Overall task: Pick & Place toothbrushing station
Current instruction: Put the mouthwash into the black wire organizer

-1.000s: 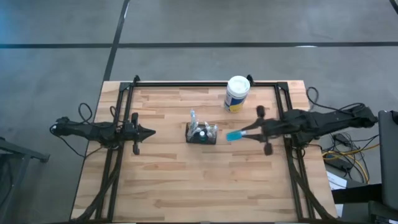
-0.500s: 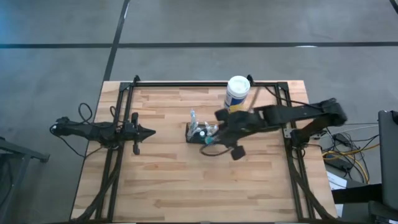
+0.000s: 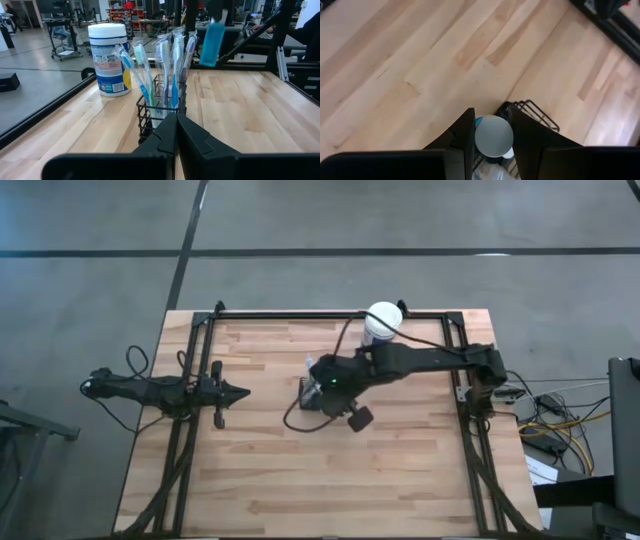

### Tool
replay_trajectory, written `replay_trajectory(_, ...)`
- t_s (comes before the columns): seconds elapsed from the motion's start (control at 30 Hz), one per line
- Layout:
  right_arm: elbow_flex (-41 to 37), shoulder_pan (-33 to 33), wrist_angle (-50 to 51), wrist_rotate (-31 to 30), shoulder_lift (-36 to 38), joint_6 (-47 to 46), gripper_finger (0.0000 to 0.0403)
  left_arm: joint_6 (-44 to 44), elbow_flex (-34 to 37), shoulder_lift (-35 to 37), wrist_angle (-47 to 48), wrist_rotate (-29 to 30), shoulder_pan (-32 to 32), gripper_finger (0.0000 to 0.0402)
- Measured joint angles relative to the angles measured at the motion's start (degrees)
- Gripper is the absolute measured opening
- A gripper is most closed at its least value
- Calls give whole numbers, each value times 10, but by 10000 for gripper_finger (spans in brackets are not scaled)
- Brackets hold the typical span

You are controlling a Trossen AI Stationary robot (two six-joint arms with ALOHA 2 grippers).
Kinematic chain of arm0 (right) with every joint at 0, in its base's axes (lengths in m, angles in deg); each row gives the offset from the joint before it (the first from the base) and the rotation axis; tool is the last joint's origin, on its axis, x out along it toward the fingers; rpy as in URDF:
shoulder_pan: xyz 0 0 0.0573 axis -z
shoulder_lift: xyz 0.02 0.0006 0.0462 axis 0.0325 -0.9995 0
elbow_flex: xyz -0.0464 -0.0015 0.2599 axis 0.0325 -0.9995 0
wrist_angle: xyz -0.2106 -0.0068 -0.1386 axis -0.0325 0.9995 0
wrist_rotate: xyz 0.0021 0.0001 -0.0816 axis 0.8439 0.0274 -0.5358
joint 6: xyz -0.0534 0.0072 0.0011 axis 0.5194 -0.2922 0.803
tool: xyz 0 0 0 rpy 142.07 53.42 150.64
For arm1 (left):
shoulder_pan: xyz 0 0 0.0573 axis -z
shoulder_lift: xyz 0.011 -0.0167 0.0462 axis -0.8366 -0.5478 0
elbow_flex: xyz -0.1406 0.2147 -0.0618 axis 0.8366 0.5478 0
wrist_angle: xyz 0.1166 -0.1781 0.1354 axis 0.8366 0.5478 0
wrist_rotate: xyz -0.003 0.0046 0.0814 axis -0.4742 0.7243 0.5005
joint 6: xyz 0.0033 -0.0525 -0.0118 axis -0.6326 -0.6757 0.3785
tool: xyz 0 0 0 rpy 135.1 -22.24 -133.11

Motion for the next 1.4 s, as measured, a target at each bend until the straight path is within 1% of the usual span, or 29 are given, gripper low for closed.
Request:
replay_trajectory(0.27, 22, 5, -1, -3, -49, 49, 88, 8, 0, 0, 0, -3, 0, 14)
replay_trajectory(0.37, 22, 9, -2, -32, -57, 58, 88, 8, 0, 0, 0, -4, 0, 14)
replay_trajectory(0.53, 9, 22, -16, -61, -57, 52, 88, 8, 0, 0, 0, -7, 0, 14)
replay_trajectory(0.73, -20, 33, -27, -62, -53, 46, 88, 7, 0, 0, 1, -13, 0, 14)
replay_trajectory(0.97, -23, 36, -64, -65, -57, 53, 88, 7, 0, 0, 2, -13, 0, 14)
replay_trajectory(1.1, -23, 38, -58, -70, -53, 55, 88, 7, 0, 0, 2, -13, 0, 14)
replay_trajectory(1.27, -30, 44, -53, -72, -53, 68, 88, 7, 0, 0, 3, -14, 0, 14)
replay_trajectory(1.4, -43, 43, -55, -75, -53, 97, 88, 7, 0, 0, 3, -15, 0, 14)
